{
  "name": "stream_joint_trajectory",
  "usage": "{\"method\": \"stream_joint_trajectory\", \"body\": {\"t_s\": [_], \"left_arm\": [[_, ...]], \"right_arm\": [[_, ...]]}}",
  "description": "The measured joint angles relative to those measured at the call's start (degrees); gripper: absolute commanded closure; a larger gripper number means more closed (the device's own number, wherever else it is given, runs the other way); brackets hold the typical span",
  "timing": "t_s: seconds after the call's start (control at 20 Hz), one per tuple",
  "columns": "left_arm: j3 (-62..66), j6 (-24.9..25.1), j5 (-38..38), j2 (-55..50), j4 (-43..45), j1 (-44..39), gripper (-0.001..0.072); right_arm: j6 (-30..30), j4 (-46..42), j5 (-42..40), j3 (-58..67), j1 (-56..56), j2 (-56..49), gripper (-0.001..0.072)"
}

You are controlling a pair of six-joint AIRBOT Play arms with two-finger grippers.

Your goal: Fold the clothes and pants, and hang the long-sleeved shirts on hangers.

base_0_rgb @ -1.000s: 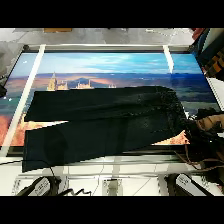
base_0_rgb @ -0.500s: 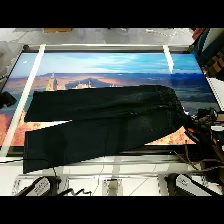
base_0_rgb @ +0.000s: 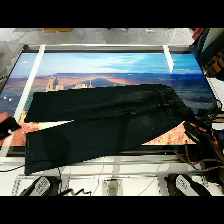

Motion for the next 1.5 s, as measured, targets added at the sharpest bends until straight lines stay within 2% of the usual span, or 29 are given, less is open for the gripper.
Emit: {"method": "stream_joint_trajectory", "body": {"t_s": [0.1, 0.25, 0.5, 0.7, 1.0, 1.1, 1.35, 1.4, 1.45, 1.5], "left_arm": [[-4.07, -0.37, -2.05, 1.05, 1.09, 3.72, 0.0191], [-9.2, 0.46, -3.58, 1.95, 2.95, 9.35, 0.0187], [-15.06, 5.79, -4.02, 2.27, 5.92, 16.33, 0.0184], [-20.33, 11.67, -0.24, 2.19, 8.41, 20.44, 0.0186], [-22.95, 17.7, 4.7, -1.9, 9.25, 22.75, 0.0187], [-23.19, 19.87, 5.03, -2.69, 8.31, 22.93, 0.0213], [-23.41, 24.46, 6.23, -3.78, 4.74, 23.1, 0.0215], [-23.41, 25.03, 6.12, -4.22, 4.39, 23.1, 0.0253], [-23.43, 25.35, 5.77, -4.63, 4.11, 23.1, 0.0351], [-23.45, 25.64, 5.22, -5.01, 4.07, 23.1, 0.0372]], "right_arm": [[0.0, -0.31, -0.33, 0.0, 1.62, 0.33, 0.0679], [0.02, -0.48, -0.52, 0.0, 3.56, 0.5, 0.068], [0.02, -0.63, -0.48, 0.0, 4.79, 0.59, 0.0679], [0.04, -0.63, -0.46, 0.0, 5.03, 0.59, 0.0679], [0.04, -0.63, -0.42, 0.0, 5.09, 0.59, 0.0679], [0.07, -0.61, -0.39, 0.0, 5.09, 0.59, 0.0679], [0.07, -0.59, -0.35, 0.0, 5.09, 0.59, 0.0679], [0.07, -0.59, -0.35, 0.0, 5.09, 0.59, 0.0679], [0.07, -0.59, -0.35, 0.0, 5.09, 0.59, 0.0679], [0.07, -0.57, -0.35, 0.0, 5.09, 0.59, 0.0679]]}}
